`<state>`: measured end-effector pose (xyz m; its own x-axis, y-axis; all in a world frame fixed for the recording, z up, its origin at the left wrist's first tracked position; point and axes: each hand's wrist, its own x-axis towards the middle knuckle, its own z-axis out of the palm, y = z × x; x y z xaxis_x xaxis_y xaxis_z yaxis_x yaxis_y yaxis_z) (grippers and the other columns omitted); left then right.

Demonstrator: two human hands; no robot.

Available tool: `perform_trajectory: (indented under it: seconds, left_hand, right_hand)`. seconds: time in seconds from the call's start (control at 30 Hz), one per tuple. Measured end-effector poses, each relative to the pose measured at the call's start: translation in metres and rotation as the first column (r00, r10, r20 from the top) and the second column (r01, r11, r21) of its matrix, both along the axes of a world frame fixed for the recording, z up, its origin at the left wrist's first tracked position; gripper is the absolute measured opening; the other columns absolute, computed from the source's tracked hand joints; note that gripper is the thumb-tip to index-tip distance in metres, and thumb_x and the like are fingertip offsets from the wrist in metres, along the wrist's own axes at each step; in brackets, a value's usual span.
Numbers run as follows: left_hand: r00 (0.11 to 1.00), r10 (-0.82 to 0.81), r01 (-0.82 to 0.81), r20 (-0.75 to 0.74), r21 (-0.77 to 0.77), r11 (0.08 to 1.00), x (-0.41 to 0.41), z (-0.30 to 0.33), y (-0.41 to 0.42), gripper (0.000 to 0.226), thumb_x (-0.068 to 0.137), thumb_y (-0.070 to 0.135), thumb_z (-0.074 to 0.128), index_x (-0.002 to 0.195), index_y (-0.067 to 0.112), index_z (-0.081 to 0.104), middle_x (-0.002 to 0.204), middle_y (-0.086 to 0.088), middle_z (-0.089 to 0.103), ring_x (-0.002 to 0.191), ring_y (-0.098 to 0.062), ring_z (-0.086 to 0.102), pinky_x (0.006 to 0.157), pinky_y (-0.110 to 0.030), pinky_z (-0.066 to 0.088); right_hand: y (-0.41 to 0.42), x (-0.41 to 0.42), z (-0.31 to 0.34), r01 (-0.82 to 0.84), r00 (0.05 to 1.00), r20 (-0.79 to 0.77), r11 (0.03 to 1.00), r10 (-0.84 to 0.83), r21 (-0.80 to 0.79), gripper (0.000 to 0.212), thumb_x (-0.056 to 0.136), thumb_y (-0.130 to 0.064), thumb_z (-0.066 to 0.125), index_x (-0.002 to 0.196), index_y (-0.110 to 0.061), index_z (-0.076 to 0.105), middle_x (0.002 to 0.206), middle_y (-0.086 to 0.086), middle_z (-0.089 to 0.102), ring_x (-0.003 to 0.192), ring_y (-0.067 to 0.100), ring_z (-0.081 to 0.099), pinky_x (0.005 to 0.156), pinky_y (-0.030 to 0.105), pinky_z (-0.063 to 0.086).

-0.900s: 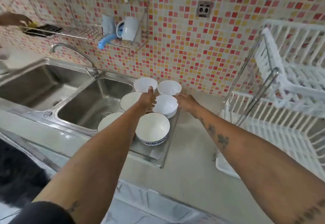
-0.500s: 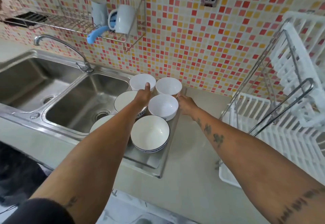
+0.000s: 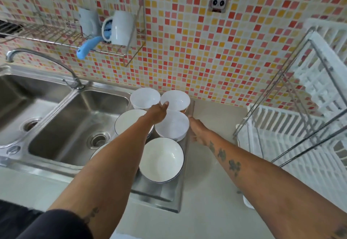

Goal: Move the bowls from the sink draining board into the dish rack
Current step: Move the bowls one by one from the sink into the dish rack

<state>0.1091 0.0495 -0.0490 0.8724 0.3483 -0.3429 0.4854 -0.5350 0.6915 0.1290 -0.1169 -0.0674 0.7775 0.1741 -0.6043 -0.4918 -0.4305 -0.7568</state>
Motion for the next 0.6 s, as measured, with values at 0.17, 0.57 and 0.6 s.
perform_trajectory:
  seconds: [0.17,0.57,0.6]
  left_hand:
    - [0.999,-0.051,0.051,-0.005,0.033,0.998,0.016,-0.015,0.003,0.064,0.101,0.049,0.016,0.153,0.012,0.019,0.148,-0.018,0.043,0.137,-0.036,0.041,0.115,-0.052,0.024]
    - [0.986,-0.086,0.119,-0.143,0.241,0.963,0.028,-0.037,-0.009,0.067,0.097,0.060,0.016,0.120,0.014,0.061,0.125,-0.006,0.063,0.130,-0.024,0.048,0.119,-0.049,0.015]
    - [0.987,-0.089,0.120,-0.136,0.242,0.963,0.028,-0.040,-0.008,0.068,0.097,0.059,0.015,0.115,0.013,0.063,0.121,-0.006,0.065,0.127,-0.024,0.051,0.119,-0.048,0.017]
  right_hand:
    - [0.003,-0.013,-0.001,0.100,0.973,-0.224,0.976,-0.055,0.196,0.055,0.090,-0.057,0.046,0.123,-0.015,0.058,0.105,0.007,0.064,0.090,0.024,0.061,0.066,0.032,0.050]
    - [0.010,-0.023,-0.013,0.379,0.882,-0.402,0.879,-0.247,0.291,0.058,0.092,-0.058,0.043,0.130,-0.014,0.048,0.099,0.010,0.058,0.084,0.026,0.059,0.070,0.039,0.053]
    - [0.010,-0.023,-0.012,0.392,0.878,-0.402,0.871,-0.259,0.296,0.060,0.092,-0.058,0.044,0.133,-0.014,0.046,0.099,0.010,0.058,0.086,0.026,0.060,0.073,0.040,0.054]
